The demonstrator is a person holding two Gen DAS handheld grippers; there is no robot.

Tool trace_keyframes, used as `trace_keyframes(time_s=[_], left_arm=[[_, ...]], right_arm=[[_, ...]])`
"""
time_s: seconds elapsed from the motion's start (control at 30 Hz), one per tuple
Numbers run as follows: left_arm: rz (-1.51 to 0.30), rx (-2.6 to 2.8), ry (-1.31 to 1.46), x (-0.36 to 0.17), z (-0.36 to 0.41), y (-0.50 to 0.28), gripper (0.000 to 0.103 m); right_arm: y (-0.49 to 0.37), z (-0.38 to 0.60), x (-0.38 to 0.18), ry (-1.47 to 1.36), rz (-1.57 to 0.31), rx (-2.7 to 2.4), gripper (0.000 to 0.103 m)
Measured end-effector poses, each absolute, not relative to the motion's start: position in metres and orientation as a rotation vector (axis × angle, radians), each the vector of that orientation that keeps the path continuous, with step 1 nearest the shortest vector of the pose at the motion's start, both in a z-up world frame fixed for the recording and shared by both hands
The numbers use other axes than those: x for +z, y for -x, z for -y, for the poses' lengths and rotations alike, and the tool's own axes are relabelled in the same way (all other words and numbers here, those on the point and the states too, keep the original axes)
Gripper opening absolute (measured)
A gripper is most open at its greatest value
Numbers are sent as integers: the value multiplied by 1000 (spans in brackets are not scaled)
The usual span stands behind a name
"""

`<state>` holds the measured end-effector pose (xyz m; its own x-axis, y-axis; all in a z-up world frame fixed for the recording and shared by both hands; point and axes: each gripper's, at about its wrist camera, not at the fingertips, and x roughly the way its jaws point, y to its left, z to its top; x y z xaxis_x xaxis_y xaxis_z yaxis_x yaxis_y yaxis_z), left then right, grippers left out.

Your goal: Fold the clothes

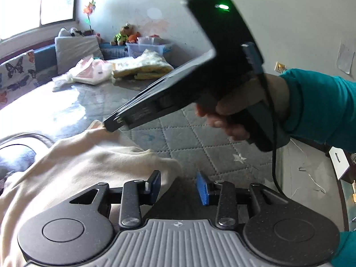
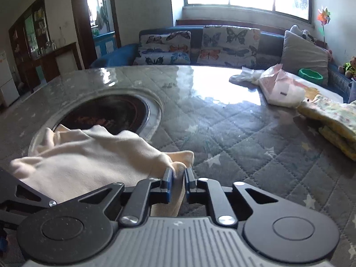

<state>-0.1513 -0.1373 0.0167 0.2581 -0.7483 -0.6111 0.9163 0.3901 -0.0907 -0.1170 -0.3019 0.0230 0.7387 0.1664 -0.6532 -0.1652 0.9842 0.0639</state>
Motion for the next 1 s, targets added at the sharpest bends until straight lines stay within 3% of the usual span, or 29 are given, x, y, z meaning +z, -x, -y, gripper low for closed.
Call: trace_keyframes(time_s=[0.3, 0.47, 0.6, 0.67, 0.73, 0.93, 1.0], left_arm=[[-585, -714, -176, 37, 29, 115, 39], [-703, -439, -134, 18, -10, 66, 39], [-729, -447, -104, 6, -18, 58, 37], [-731, -447, -93, 4, -20, 56, 20], [-730, -443, -73, 5, -24, 53, 10], [-713, -400, -90, -5, -27, 50, 9], [-716, -401, -76, -1, -28, 50, 13]], right_arm=[[156, 286, 32, -42, -680, 268, 23], [162, 280, 24, -47, -691, 267, 26], [165, 276, 23, -42, -683, 266, 37], [164, 273, 21, -25, -690, 269, 37], [164, 270, 18, -8, -699, 268, 37], [165, 266, 7, 41, -719, 255, 38], [165, 265, 7, 49, -719, 254, 38]])
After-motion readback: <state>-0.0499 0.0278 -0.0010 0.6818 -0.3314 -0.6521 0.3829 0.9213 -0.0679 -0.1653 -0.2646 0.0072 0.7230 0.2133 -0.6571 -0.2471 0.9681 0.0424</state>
